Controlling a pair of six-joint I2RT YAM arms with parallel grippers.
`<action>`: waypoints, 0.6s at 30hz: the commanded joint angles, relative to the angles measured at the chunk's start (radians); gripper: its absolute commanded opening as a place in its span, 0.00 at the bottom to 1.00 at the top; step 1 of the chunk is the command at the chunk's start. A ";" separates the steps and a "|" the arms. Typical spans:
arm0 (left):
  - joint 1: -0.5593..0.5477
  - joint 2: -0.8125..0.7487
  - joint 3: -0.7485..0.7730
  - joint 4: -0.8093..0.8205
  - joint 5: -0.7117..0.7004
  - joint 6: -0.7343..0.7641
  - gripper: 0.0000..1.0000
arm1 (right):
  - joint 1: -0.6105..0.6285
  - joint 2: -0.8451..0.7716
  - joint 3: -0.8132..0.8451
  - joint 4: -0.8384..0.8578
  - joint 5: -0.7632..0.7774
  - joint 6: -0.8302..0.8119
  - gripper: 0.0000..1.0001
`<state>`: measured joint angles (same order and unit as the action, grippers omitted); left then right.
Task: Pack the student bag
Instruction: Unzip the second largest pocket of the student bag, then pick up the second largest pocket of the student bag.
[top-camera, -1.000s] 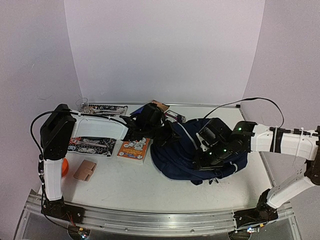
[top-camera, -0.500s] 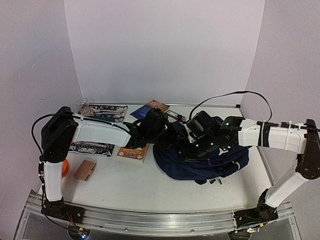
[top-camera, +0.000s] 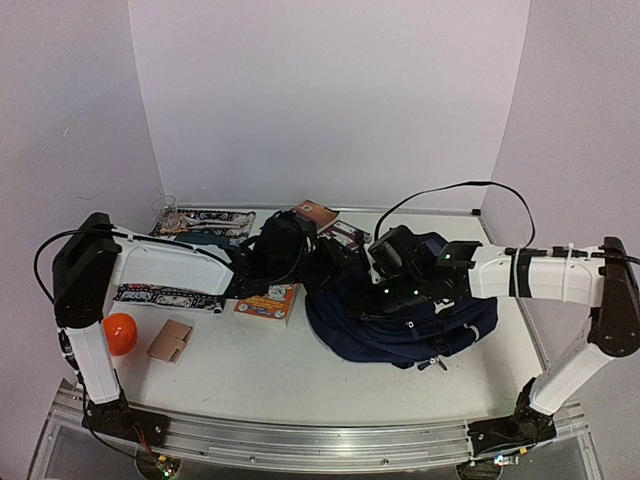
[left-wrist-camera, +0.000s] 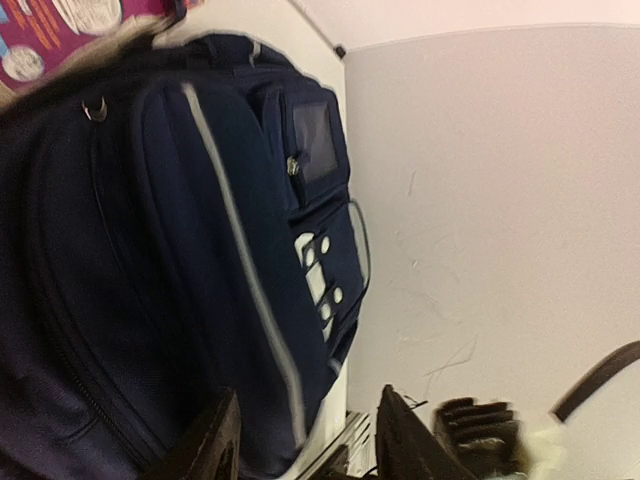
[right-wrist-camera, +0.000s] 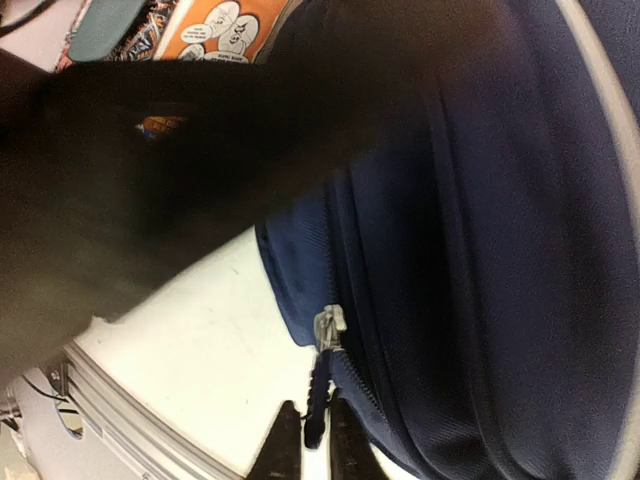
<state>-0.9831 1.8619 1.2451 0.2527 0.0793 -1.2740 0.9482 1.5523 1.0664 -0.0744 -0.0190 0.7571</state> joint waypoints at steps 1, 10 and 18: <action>0.045 -0.147 -0.066 0.027 -0.039 0.098 0.50 | 0.006 0.016 0.007 0.052 -0.001 -0.007 0.20; 0.047 -0.194 -0.045 -0.319 -0.070 0.334 0.52 | 0.005 -0.061 -0.041 0.001 0.060 -0.013 0.34; -0.023 -0.145 -0.038 -0.388 -0.001 0.512 0.52 | -0.033 -0.169 -0.134 -0.097 0.167 -0.020 0.43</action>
<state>-0.9752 1.6937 1.1652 -0.0750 0.0302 -0.9050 0.9411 1.4617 0.9750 -0.0861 0.0668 0.7481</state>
